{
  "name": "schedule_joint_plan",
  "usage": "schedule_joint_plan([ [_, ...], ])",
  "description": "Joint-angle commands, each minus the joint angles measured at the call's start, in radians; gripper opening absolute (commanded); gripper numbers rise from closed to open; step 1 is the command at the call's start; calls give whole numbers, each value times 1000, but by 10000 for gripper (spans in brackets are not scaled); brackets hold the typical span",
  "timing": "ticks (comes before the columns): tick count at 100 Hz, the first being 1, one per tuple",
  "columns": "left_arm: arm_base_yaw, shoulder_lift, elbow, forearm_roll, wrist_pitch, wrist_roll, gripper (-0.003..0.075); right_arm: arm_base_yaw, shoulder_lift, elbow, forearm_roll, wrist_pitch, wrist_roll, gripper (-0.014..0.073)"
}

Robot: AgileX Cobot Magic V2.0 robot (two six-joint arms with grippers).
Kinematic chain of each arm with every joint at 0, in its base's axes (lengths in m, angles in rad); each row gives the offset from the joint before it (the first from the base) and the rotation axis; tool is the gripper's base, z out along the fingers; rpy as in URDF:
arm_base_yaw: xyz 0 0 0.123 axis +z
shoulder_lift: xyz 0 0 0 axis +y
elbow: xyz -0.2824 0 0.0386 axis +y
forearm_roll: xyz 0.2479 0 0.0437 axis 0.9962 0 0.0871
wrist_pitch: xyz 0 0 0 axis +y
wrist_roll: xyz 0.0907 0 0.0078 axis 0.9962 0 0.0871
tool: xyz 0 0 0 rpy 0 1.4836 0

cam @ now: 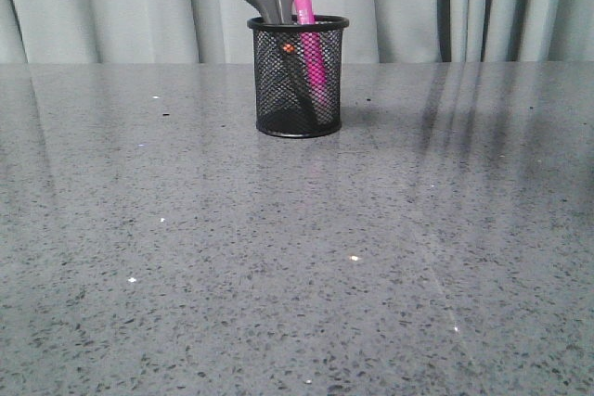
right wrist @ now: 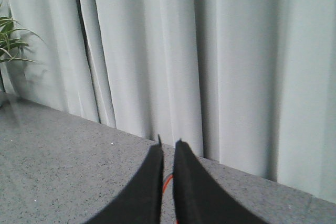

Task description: Put pen and scissors into bin

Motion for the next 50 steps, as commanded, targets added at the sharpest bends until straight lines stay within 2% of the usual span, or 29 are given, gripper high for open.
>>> schedule_joint_plan([
  [1,-6,10,-27,76,-76,1,34,3,-144,-22,0,88,-4,-59],
  [14,-6,1,-17,186,-81,-31,14,3,-332,58,-53,228,-4,-59],
  [29,-6,-73,63,314,-138,-204,-15,3,-624,280,-81,330,-4,-58],
  [50,-6,-175,220,357,-146,-218,-22,1,-1055,552,-170,415,-4,-59],
])
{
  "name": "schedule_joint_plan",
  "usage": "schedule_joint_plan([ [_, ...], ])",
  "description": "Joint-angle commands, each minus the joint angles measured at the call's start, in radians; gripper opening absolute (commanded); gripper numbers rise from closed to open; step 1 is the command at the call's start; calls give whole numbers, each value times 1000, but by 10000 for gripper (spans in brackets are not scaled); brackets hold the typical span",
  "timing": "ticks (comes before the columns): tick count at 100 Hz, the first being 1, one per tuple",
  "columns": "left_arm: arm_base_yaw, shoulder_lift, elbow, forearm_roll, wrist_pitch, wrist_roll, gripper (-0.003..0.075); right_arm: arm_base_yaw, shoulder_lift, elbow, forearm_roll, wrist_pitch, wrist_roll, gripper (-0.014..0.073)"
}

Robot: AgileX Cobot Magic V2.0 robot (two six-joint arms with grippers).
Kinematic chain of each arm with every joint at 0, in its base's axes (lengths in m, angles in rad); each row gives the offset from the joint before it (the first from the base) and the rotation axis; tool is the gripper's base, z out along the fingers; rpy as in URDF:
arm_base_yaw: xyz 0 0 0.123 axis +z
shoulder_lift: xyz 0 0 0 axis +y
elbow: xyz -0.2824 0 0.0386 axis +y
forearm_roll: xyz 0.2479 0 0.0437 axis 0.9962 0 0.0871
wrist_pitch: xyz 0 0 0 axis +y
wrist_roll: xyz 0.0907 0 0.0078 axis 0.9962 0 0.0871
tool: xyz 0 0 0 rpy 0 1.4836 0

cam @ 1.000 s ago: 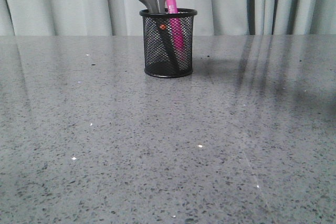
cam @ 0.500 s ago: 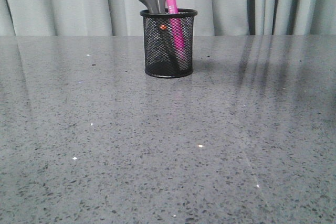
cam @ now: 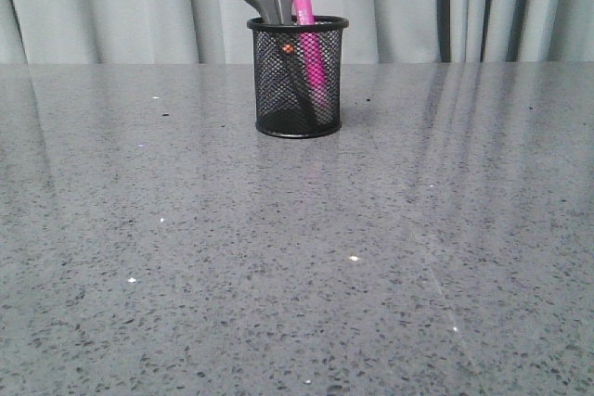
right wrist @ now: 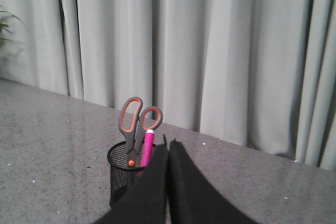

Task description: Put pen and scissors into bin

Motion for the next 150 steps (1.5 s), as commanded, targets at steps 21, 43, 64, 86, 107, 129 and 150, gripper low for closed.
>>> schedule_joint_plan([
  [21,-6,-13,103,13,-89,-21,-22,-1,-438,150,-69,161,-4,-59],
  [43,-6,-13,103,9,-89,-21,-22,-1,-496,152,-71,184,-4,-59],
  [64,-6,-13,103,9,-84,-21,-21,-1,-496,152,-71,180,-4,-59],
  [86,-6,-13,103,9,-84,-21,-21,-1,-496,152,-71,180,-4,-59],
  [107,-6,-13,103,9,-84,-21,-21,-1,-496,152,-71,180,-4,-59],
  [129,-2,-13,120,116,-90,2,-22,-1,-496,152,-71,180,-4,-59],
  [150,68,-42,185,81,-100,20,-22,-1,-496,152,-71,180,-4,-59],
])
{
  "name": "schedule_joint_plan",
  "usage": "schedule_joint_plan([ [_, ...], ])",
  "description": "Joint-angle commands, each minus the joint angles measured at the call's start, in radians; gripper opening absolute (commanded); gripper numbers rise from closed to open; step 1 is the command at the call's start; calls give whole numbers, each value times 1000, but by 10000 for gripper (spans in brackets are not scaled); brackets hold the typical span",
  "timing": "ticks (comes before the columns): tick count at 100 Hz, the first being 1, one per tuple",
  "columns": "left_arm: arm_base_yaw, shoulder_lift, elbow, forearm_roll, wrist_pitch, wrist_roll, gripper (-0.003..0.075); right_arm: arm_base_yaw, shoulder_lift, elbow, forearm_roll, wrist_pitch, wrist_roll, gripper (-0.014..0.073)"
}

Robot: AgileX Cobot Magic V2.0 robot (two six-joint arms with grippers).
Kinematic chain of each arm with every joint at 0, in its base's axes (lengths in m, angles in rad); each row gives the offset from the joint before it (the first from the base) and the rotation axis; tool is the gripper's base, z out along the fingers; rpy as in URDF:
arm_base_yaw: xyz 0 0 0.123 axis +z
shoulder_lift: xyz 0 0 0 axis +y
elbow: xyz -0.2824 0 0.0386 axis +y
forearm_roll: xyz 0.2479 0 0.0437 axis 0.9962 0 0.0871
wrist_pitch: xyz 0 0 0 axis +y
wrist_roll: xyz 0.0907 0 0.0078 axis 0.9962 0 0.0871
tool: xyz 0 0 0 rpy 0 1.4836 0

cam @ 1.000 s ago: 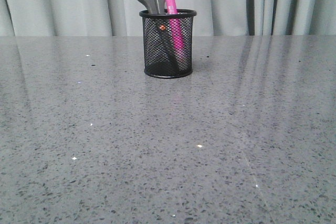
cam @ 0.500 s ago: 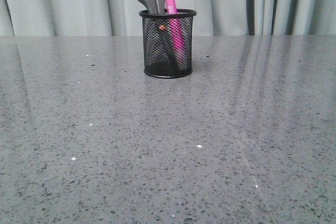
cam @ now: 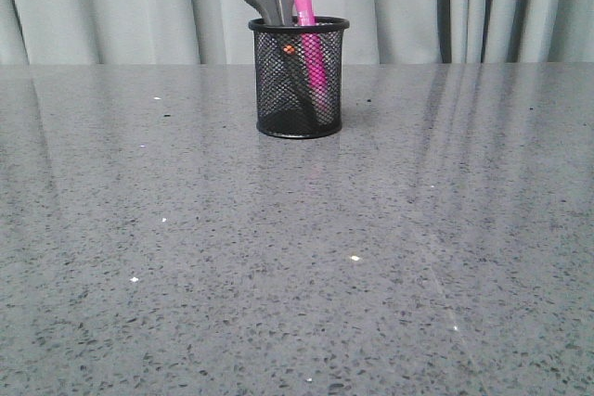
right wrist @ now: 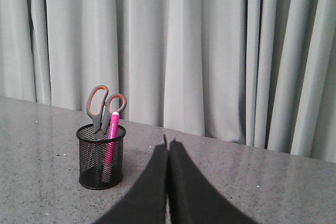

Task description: Put pen and scissors into bin

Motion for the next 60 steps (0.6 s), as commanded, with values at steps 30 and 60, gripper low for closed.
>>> schedule_joint_plan([
  [30,169,-78,137,-144,-238,67,-22,-1,-5,-22,-20,-66,-4,-59],
  [60,376,-109,279,-155,-387,102,-21,-1,-5,-22,-20,-66,-4,-59],
])
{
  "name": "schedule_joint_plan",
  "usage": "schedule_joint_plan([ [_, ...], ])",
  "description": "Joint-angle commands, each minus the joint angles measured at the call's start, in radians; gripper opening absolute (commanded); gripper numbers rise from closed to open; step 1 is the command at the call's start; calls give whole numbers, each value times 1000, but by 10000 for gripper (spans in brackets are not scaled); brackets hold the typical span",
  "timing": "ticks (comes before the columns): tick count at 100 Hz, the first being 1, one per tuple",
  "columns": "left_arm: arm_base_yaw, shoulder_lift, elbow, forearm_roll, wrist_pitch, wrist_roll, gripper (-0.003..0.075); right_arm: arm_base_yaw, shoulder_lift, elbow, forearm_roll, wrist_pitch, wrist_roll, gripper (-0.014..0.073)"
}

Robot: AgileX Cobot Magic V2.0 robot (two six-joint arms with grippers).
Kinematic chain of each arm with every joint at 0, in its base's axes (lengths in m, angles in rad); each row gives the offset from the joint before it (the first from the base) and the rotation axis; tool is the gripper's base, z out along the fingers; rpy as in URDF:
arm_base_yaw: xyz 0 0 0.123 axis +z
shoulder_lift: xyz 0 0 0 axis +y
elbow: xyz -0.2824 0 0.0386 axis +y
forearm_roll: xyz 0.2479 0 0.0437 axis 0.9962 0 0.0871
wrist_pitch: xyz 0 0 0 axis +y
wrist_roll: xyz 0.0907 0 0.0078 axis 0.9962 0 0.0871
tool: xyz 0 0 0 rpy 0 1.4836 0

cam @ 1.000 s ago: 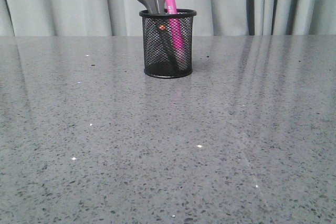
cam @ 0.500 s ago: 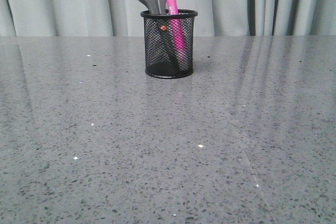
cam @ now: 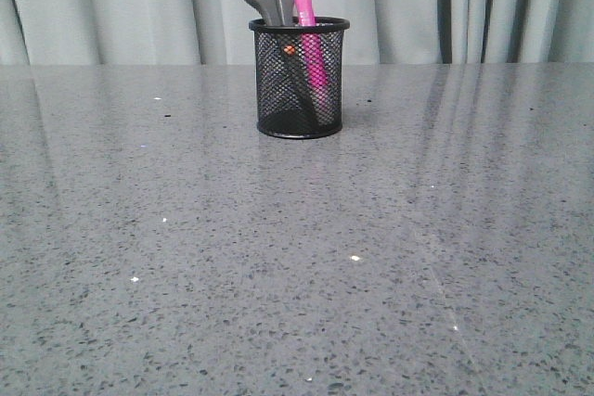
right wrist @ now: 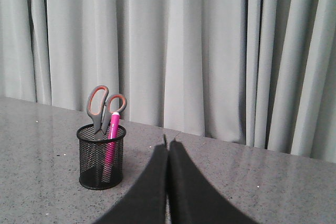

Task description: Put pen and scissors into bin

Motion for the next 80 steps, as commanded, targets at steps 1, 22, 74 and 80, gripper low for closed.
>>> schedule_joint_plan([
  [1,34,-18,8,-10,-92,-1,-22,-1,-5,-22,-20,-66,-4,-59],
  [22,46,-51,23,-23,45,-5,-21,-1,-5,-21,-20,-66,-4,-59],
  [74,48,-51,23,-93,126,-5,-22,-1,-5,-21,-20,-66,-4,-59],
  [80,48,-51,23,-93,126,-5,-22,-1,-5,-21,-20,-66,-4,-59],
])
